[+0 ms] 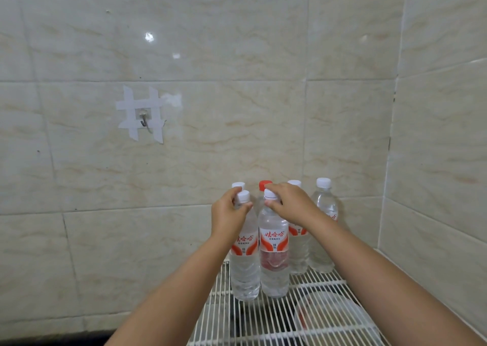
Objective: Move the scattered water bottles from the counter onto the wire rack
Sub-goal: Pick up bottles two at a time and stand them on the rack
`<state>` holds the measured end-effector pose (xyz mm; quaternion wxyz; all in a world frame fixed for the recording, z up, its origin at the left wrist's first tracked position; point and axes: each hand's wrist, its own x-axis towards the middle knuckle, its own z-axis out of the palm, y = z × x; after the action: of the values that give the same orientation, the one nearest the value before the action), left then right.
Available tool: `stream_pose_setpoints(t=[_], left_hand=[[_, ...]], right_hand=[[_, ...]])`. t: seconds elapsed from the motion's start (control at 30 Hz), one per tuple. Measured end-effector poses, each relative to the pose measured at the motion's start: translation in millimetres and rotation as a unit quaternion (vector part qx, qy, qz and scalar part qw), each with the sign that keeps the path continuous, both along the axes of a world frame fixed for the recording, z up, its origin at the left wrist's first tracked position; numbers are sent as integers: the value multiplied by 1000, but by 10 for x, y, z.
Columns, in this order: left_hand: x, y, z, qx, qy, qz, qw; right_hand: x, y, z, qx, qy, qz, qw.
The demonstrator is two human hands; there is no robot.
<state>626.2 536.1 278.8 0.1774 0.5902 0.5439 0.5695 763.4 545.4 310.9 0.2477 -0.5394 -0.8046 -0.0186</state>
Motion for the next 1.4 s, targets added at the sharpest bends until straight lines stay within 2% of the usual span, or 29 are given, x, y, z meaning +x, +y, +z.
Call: stream_pose_setpoints(t=[0.13, 0.3, 0.4, 0.53, 0.63, 0.73, 1.0, 1.1, 1.17, 1.27, 1.4], left_hand=[[-23, -33, 2, -2, 12, -2, 1000], [-54, -225, -12, -7, 128, -16, 992], [-151, -328, -16, -6, 195, 10, 981], [-412, -496, -105, -47, 311, 80, 946], [-681, -712, -222, -77, 372, 123, 917], [-1039, -1027, -349, -132, 444, 193, 865], [-2615, -2550, -819, -227, 454, 312, 803], [-3333, -3328, -1026, -272, 447, 339, 782], [-3799, -3840, -1198, -314, 432, 355, 767], [-4360, -4551, -1359, -378, 396, 375, 748], [-4962, -5203, -1471, -404, 370, 400, 735]], right_hand=[[3, -54, -49, 2, 18, 9, 1000], [72, -174, -83, -22, 10, 33, 999], [87, -253, -155, 4, 2, 19, 1000], [30, -356, -309, 124, -13, -4, 992], [-223, -539, -377, 135, 7, 26, 991], [-695, -702, -471, 165, -5, 83, 983], [-2528, -1745, -871, 111, -76, 215, 967], [-3331, -2371, -1041, 105, -56, 261, 958], [-3896, -2797, -1137, 56, -17, 291, 955], [-4641, -3363, -1320, 14, -31, 323, 946], [-5371, -3885, -1567, -18, -55, 340, 939]])
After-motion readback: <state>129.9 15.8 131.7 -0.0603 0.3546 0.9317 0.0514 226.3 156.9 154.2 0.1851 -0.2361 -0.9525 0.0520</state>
